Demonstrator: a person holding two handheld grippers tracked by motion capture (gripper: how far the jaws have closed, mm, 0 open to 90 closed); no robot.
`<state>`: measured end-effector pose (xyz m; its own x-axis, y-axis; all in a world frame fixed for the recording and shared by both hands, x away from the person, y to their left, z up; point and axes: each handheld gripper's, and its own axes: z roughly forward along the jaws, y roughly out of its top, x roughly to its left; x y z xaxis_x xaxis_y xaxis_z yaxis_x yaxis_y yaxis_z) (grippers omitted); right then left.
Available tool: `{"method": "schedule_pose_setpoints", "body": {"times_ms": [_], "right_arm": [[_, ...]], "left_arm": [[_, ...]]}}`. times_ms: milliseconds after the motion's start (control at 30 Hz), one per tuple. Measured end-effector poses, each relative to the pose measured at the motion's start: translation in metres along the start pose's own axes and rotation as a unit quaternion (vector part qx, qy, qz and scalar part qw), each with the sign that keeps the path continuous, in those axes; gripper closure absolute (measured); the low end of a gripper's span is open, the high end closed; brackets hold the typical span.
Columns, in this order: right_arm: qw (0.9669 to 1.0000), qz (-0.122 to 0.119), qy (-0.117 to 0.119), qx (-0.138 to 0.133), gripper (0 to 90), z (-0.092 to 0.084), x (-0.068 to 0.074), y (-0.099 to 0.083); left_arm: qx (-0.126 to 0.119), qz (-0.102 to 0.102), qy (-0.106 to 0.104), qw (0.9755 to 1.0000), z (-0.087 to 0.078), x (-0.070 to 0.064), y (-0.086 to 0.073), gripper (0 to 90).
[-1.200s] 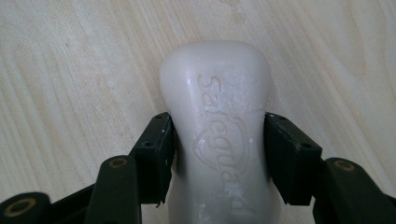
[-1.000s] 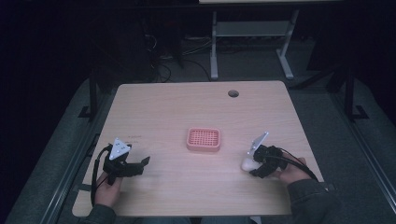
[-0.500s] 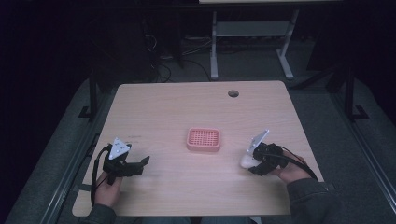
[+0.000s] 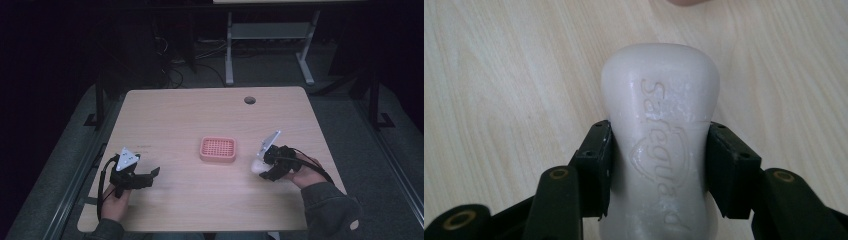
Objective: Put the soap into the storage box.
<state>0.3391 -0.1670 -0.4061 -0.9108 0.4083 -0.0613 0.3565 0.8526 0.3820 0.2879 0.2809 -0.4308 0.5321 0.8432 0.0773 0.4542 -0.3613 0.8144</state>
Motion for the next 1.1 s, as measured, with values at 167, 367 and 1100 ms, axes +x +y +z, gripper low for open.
{"method": "schedule_pose_setpoints", "body": {"times_ms": [167, 367, 1100], "right_arm": [[1.0000, -0.004, 0.003, -0.002, 48.8, -0.002, -0.001, 0.011], [0.9999, -0.013, 0.003, -0.009, 48.8, -0.003, -0.005, 0.021], [0.9996, -0.021, 0.013, -0.012, 48.8, 0.001, -0.018, 0.054]], "left_arm": [[0.000, -0.003, 0.000, 1.0000, 0.000, 0.000, 0.000, 14.7], [0.001, -0.003, -0.001, 1.0000, 0.000, 0.000, 0.000, 14.7], [-0.001, -0.005, -0.002, 1.0000, 0.000, 0.000, 0.000, 14.7]]}}
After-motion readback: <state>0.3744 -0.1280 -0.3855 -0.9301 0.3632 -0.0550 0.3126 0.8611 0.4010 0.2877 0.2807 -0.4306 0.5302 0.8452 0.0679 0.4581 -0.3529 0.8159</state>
